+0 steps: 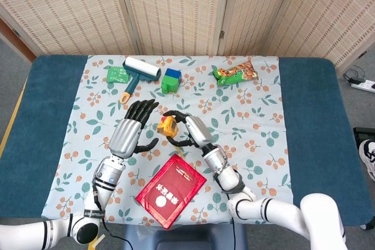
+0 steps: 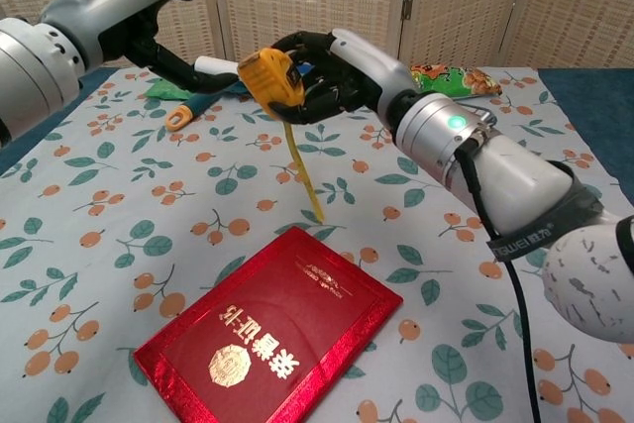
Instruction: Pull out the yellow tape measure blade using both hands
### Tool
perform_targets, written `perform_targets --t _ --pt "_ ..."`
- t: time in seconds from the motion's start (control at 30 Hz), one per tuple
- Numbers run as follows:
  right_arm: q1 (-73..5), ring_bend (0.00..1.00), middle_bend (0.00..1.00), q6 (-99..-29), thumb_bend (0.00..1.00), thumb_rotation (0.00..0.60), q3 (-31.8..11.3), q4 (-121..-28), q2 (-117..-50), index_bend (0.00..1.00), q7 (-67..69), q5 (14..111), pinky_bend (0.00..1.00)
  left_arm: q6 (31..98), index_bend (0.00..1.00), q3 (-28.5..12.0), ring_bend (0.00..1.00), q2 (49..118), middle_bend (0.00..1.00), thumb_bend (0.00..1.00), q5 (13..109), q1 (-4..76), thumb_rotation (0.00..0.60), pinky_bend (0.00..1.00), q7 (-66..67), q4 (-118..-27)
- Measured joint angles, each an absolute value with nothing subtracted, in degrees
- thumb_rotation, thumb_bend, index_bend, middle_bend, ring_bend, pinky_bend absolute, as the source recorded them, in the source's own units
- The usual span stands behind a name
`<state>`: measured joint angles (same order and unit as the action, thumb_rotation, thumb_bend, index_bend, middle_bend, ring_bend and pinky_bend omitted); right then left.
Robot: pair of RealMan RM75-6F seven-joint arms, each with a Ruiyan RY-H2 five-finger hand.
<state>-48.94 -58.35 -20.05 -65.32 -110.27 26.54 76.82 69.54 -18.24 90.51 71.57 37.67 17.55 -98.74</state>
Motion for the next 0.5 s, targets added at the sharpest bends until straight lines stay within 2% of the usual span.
perform_targets --t 0.5 --pt "-49.3 0.46 0.46 -58.45 0.38 0.6 -19.5 -64.74 -111.33 0.57 25.56 76.53 0.32 70.02 0.06 -18.55 0.04 92.54 0.08 0.35 69.44 39.28 0.6 0.0 17.98 -96.95"
